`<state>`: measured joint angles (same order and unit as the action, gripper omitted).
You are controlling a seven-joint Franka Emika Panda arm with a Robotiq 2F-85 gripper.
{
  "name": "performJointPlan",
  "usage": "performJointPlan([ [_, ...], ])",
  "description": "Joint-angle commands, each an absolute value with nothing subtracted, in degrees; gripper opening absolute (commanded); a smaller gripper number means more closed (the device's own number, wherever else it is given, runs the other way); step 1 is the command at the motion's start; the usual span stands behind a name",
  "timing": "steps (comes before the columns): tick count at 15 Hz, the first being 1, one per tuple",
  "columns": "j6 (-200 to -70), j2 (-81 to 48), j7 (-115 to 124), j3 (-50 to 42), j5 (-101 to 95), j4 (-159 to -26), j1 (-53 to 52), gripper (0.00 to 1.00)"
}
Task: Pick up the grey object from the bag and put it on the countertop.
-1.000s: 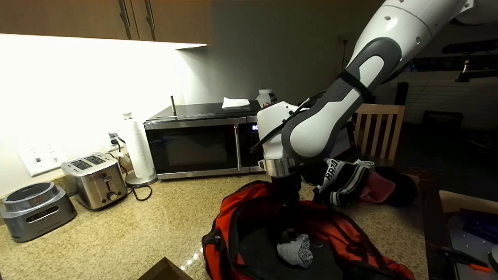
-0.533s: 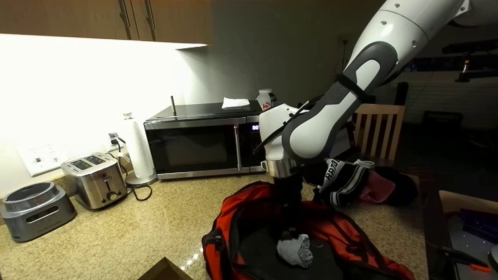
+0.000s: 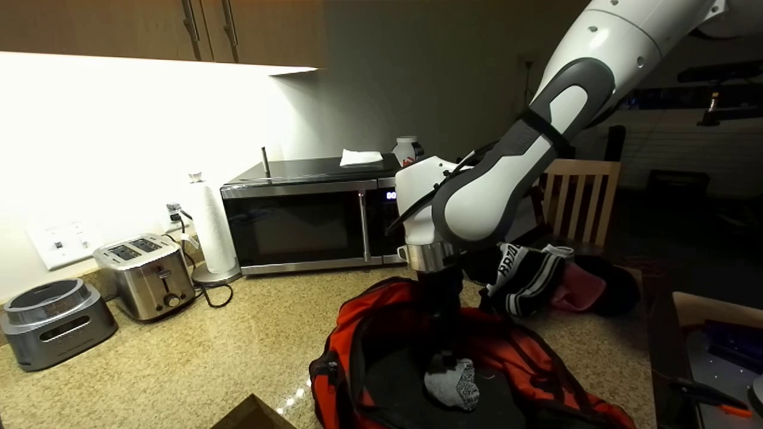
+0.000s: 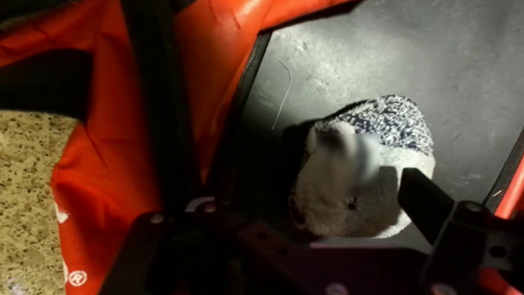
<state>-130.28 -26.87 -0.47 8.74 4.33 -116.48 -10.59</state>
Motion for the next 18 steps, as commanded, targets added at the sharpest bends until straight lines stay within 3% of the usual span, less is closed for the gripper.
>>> performJointPlan([
  [1,-130.00,-23.91,-0.20,9.89,6.09,-119.29,-9.97,1.00],
  [18,-131.02,-21.38,-1.06,11.64,10.46,-123.66,-10.45,1.00],
])
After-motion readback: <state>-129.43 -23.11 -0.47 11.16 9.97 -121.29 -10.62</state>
